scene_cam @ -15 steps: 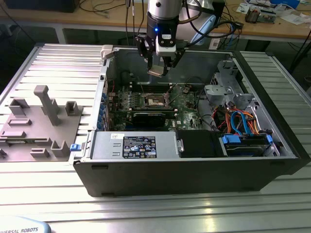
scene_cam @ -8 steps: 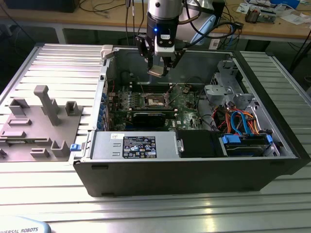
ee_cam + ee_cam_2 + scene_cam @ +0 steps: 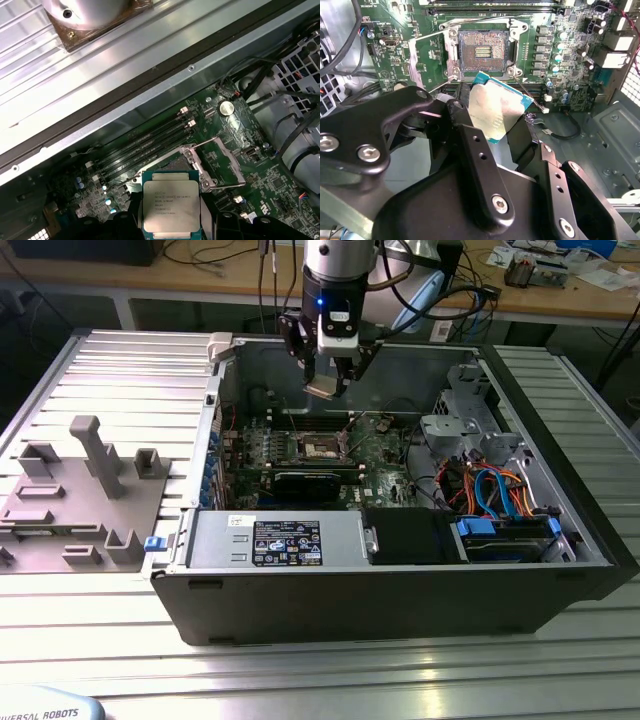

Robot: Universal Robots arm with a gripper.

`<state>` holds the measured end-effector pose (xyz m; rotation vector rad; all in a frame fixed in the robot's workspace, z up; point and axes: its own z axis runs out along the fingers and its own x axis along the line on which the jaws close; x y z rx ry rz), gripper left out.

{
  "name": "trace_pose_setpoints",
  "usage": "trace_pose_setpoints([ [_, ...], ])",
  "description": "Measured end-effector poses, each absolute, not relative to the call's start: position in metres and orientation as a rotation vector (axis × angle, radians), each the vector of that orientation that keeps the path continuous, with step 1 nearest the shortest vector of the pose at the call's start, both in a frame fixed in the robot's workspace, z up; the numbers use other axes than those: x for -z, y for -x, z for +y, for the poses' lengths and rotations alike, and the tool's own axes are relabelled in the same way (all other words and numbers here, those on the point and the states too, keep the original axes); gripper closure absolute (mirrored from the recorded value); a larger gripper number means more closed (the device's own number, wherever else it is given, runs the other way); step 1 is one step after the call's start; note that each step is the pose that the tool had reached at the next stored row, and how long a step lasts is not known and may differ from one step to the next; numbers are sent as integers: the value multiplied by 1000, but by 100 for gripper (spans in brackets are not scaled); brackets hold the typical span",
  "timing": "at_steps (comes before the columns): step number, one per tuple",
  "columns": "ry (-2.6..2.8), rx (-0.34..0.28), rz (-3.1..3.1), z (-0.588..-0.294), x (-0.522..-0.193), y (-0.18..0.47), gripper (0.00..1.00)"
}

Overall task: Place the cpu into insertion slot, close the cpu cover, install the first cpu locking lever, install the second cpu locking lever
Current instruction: 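Place the cpu into insertion slot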

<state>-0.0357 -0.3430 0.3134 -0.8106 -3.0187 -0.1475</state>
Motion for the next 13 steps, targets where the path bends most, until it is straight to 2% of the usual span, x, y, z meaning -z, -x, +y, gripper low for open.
trace_pose_setpoints([
  [13,833,148,-3013,-343,-312,36,46],
])
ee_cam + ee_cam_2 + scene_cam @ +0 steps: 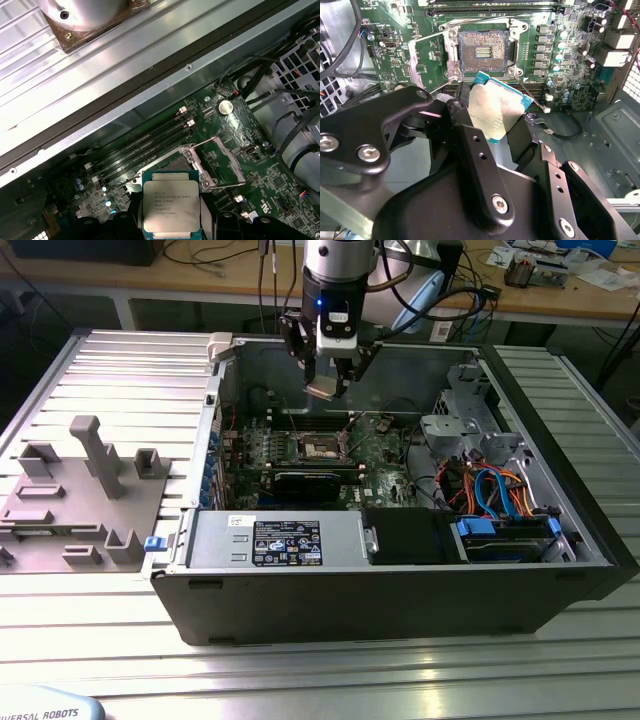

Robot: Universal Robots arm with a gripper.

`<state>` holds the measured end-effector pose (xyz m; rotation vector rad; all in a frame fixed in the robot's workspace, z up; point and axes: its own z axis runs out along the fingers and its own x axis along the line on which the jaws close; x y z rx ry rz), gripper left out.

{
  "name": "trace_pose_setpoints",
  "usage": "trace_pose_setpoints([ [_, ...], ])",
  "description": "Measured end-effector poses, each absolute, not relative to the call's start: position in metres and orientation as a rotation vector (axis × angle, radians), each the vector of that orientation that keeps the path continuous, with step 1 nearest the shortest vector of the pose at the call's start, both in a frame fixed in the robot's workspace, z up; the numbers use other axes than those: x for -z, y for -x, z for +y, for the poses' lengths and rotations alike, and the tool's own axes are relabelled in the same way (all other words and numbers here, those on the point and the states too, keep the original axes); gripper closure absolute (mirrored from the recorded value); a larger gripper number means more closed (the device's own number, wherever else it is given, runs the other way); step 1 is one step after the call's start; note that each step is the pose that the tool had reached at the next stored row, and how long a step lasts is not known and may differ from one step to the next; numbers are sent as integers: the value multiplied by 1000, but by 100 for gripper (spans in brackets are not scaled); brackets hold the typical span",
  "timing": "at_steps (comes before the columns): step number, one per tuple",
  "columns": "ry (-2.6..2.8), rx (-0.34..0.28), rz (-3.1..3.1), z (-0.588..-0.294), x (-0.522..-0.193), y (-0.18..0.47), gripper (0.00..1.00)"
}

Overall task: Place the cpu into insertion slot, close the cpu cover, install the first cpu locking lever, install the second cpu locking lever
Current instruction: 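Place the cpu into insertion slot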

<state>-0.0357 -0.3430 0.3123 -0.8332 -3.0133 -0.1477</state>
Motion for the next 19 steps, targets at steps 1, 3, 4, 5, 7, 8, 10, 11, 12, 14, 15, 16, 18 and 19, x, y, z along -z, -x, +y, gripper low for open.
trace_pose_setpoints([
  [1,835,148,-3013,-343,-312,36,46],
  [3,838,148,-3012,-343,-312,36,46],
  [4,840,148,-3012,-343,-312,36,46],
  [5,841,148,-3011,-343,-312,36,46],
  [7,846,148,-3010,-343,-312,36,46],
  [8,848,148,-3010,-343,-312,36,46],
  [10,851,148,-3009,-343,-312,36,46],
  [11,852,148,-3009,-343,-312,36,46],
  [12,856,148,-3008,-343,-312,36,46],
  [14,860,148,-3007,-343,-312,36,46],
  [15,862,148,-3006,-343,-312,36,46],
  [16,863,148,-3006,-343,-312,36,46],
  [18,867,148,-3005,-343,-312,36,46],
  [19,869,148,-3004,-343,-312,36,46],
])
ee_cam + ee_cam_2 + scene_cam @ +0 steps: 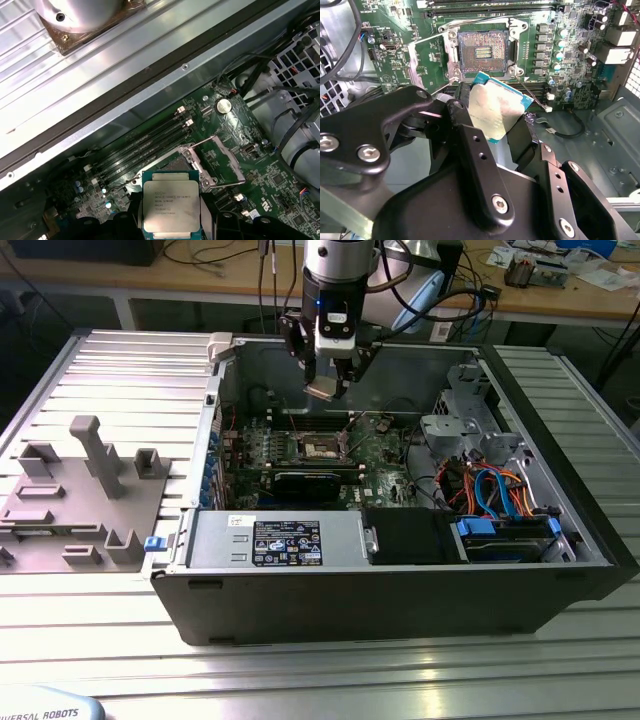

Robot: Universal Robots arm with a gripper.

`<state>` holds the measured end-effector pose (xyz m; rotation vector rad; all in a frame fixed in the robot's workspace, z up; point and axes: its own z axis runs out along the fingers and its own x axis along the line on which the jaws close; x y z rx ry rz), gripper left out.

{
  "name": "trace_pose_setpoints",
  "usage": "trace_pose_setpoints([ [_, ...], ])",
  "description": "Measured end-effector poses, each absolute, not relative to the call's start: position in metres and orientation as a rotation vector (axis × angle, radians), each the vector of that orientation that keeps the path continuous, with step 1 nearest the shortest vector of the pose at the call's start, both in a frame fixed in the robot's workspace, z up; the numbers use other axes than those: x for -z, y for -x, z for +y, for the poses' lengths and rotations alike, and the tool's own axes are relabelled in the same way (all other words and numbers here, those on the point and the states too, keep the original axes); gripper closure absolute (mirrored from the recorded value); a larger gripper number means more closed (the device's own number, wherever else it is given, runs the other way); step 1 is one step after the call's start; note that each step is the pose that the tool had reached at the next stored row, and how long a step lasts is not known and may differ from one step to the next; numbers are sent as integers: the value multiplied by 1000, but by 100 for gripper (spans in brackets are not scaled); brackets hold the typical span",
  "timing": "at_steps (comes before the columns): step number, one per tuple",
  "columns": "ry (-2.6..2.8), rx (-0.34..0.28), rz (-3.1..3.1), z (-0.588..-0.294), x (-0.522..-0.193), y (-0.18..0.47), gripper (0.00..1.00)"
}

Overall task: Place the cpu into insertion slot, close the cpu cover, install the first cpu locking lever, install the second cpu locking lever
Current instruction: 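Place the cpu into insertion slot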

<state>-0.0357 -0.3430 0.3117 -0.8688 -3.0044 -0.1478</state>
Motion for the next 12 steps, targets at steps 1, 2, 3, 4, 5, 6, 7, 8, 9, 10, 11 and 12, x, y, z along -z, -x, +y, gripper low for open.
trace_pose_setpoints([
  [1,872,148,-3004,-343,-312,36,46],
  [2,874,148,-3003,-343,-312,36,46],
  [3,876,148,-3002,-343,-312,36,46],
  [4,880,148,-3002,-343,-312,36,46],
  [5,882,148,-3001,-343,-312,36,46],
  [6,883,148,-3001,-343,-312,36,46],
  [7,886,148,-3000,-343,-312,36,46],
  [8,888,148,-2999,-343,-312,36,46],
  [9,890,148,-2999,-343,-312,36,46],
  [10,892,148,-2998,-343,-312,36,46],
  [11,895,148,-2998,-343,-311,36,46],
  [12,897,148,-2997,-343,-311,36,46],
])
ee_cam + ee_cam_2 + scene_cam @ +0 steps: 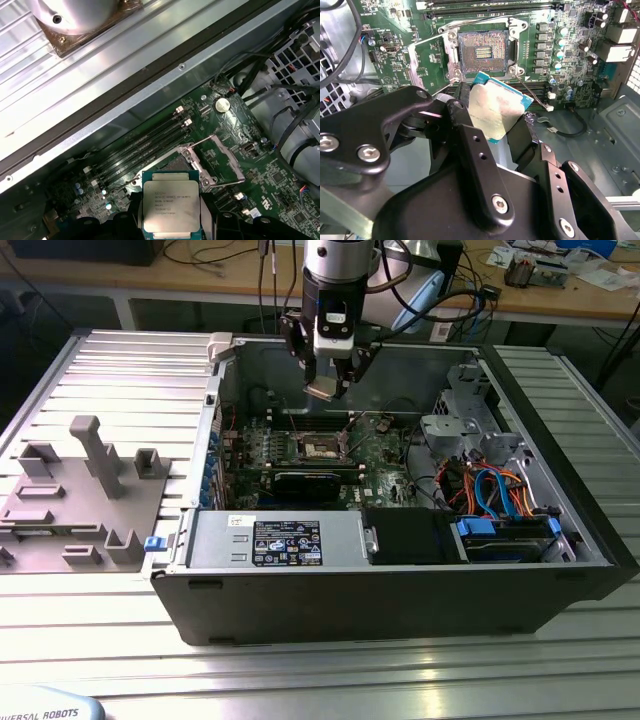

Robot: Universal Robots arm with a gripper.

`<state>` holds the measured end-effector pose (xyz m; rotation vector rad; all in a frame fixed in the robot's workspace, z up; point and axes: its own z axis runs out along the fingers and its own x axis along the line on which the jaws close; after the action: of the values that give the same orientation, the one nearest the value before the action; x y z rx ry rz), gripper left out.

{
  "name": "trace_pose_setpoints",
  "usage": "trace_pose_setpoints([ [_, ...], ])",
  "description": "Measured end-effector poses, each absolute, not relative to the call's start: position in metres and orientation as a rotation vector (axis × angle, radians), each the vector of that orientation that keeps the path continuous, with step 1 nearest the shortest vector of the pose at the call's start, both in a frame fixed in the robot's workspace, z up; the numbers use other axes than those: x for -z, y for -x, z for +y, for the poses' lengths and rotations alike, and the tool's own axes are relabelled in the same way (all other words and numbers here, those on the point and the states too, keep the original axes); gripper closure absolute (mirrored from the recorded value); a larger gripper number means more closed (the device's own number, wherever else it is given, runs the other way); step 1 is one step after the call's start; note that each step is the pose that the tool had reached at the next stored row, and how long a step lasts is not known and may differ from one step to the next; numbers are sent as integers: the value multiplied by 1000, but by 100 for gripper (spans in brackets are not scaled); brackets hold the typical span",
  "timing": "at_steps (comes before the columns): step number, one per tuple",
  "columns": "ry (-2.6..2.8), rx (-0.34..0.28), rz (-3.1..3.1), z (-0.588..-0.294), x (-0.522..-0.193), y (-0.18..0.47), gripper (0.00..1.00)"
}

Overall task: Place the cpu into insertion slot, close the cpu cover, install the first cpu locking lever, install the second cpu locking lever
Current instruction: 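Place the cpu into insertion slot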

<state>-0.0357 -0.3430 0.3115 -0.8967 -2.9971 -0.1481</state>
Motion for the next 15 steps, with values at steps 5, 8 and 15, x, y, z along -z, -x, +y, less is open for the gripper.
trace_pose_setpoints([
  [5,902,148,-2996,-343,-311,36,46],
  [8,904,148,-2995,-343,-311,36,46],
  [15,910,148,-2994,-343,-311,36,46],
])
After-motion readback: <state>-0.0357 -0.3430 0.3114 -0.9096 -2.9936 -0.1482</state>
